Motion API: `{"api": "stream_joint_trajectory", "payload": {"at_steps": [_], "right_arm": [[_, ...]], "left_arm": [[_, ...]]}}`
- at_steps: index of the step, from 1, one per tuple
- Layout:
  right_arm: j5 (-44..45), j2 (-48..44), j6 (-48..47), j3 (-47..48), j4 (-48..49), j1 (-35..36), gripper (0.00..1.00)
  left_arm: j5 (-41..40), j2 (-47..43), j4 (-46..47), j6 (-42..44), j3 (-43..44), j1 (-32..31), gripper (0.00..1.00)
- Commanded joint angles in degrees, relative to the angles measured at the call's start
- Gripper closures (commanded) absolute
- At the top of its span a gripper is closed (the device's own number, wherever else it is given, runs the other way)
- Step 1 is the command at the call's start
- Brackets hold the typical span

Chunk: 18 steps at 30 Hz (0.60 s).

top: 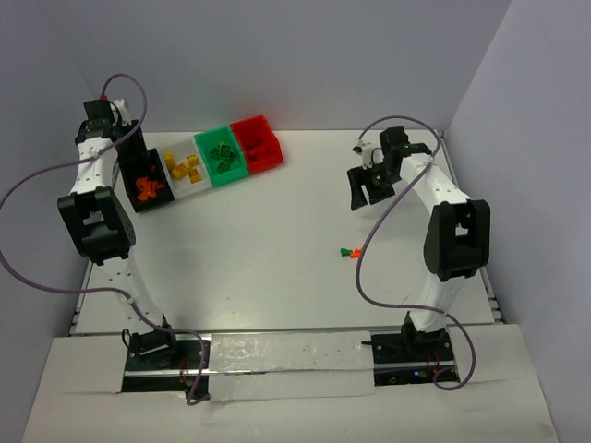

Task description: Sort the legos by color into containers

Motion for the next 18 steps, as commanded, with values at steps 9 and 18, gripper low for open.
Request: {"api": "stream_joint_trajectory", "payload": {"at_steps": [9,18], "right_arm": [[4.2,-3.3,-14.4,-6.9,-5.6,2.0,0.49],[-0.5,-6.7,-22.5,-11.4,-8.7,5.6,0.57]], "left_arm": [[12.5,-11.9,-1.9,8.0,-4.5,-7.0,0.43],[19.5,-14.1,-4.5,7.6,-7.3,-11.9,0.43]]}}
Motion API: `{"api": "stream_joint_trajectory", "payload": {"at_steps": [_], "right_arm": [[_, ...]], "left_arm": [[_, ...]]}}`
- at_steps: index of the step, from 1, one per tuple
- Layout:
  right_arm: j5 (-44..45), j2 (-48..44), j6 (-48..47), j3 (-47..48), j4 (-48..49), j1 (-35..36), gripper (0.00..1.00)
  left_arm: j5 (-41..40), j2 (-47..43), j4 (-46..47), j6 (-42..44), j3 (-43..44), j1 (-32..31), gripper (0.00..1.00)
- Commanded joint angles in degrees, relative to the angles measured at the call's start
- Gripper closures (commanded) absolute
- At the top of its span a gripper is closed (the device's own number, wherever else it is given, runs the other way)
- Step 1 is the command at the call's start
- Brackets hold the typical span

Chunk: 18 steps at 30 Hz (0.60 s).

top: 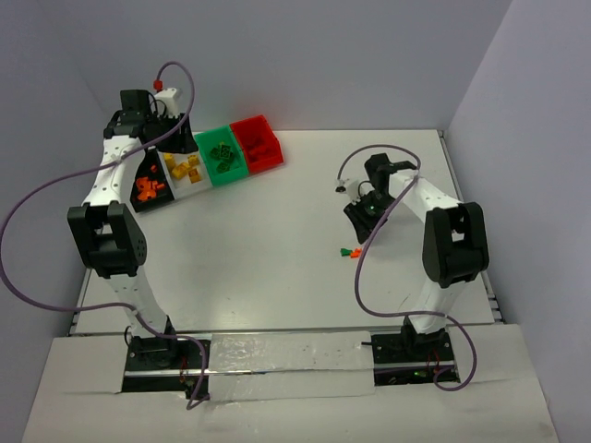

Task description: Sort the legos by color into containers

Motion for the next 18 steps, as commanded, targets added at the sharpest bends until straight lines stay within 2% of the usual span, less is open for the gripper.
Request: {"api": "stream_joint_trajectory", "payload": {"at_steps": [1,9,18], "right_arm": [[-3.4,-4.6,-5.9,-0.1,-2.8,1.4,0.57],[-3.2,-5.0,-8.6,-1.2,-5.4,3.0,0.62],[-0.5,-7.4,-2.6,-5.4,0.4,4.7,0.55]], "left_arm": [[5.2,-2.3,-1.8,0.7,-1.3,-0.1,0.43],[6.3,-2.7,-2.4,0.2,-2.0,-0.6,0.43],[4.6,-4.3,0.2,-1.6,-4.5,-0.7,0.43]]}}
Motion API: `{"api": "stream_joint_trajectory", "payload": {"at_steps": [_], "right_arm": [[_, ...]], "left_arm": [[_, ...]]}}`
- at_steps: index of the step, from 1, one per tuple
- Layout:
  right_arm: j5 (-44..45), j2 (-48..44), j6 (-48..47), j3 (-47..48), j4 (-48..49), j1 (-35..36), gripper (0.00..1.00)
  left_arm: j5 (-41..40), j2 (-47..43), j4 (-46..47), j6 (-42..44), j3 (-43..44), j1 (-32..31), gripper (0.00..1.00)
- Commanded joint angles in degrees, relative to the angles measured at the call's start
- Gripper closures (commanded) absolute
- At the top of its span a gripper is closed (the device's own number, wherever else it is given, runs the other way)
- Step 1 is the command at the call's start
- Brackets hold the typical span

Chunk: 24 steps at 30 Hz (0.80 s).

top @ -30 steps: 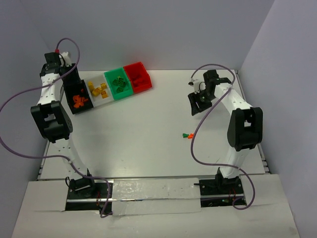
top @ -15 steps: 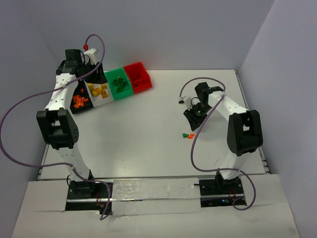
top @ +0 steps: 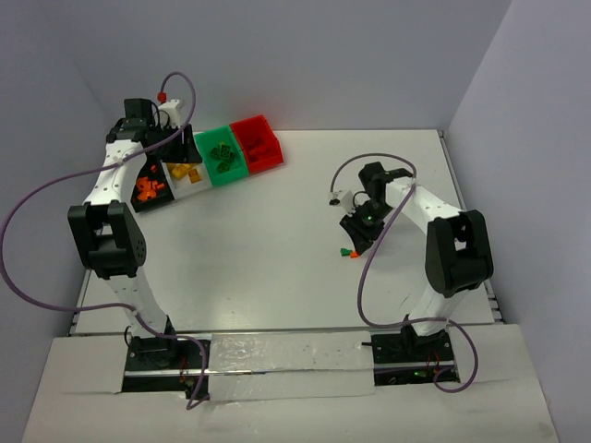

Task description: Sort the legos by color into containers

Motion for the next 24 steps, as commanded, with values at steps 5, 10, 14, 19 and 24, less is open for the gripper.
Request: {"api": "stream_joint_trajectory", "payload": {"at_steps": [5,10,14,19,24], "right_arm": [[2.7,-2.1,1.0,-0.3,4.5,0.9,0.54],[2.6,-0.6,-2.7,0.4,5.9,1.0,0.53],[2.1,0.5,-5.1,1.1,5.9,1.2,0.53],[1.3,1.8,-6.5,2.1,5.0,1.4,0.5],[1.0,3.4,-6.9,2.3,4.9,1.5,0.48]], "left_arm": [[1.4,-2.8,0.6,-0.2,0.6,-0.3,0.43],[1.7,-2.3,-0.2,0.3,1.4,-0.4,0.42],[1.8,-2.3,-0.7,0.6,1.4,-0.4,0.42],[1.5,-2.5,-0.7,0.6,1.0,-0.3,0.42],[1.4,-2.4,-0.8,0.3,0.8,-0.3,0.42]]}}
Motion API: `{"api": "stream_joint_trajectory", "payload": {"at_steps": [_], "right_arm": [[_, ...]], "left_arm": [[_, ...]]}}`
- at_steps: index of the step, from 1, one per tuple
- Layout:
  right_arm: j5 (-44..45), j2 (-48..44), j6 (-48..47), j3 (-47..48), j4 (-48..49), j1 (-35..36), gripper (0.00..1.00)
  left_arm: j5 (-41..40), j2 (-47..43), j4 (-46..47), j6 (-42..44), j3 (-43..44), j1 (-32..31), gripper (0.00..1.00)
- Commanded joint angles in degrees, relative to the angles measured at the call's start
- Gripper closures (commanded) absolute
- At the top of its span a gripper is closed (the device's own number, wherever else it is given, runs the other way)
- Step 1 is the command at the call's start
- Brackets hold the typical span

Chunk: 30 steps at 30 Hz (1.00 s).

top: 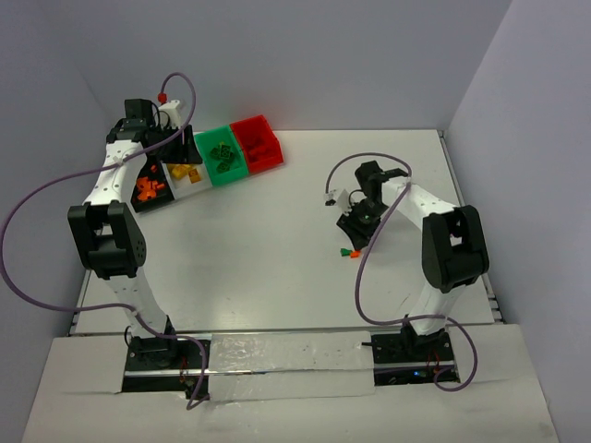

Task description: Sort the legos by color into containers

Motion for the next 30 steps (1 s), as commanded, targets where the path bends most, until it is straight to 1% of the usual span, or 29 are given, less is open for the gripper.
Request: {"api": "stream_joint_trajectory", "payload": {"at_steps": [1,11,20,25,28,30], "right_arm": [[-1.0,1.7,-2.0,2.1,0.2,0.6,0.49],[-1.0,4.5,-3.7,1.9,1.3,0.8,0.52],[-0.8,6.0,-5.7,1.2,3.1,0.8,0.59],[-1.4,5.7,-6.3,1.4,3.2,0.8,0.69],[-1.6,4.7,-7.5,1.3,2.3,0.8,0.8],[-2.2,2.9,-8.4,1.1,1.8,0.8,0.91]], "left_arm": [[1.3,-2.3,-0.4,0.4,1.3,-0.2,0.42],[1.3,-1.3,-1.0,-0.3,2.7,-0.3,0.42],[0.9,-1.0,-1.7,-0.1,3.5,-0.3,0.42],[0.8,-1.0,-2.0,0.1,3.5,-0.3,0.42],[1.3,-0.9,-2.2,-0.3,3.6,-0.3,0.42],[3.0,-1.2,-1.6,-1.7,3.1,-0.3,0.42]]}}
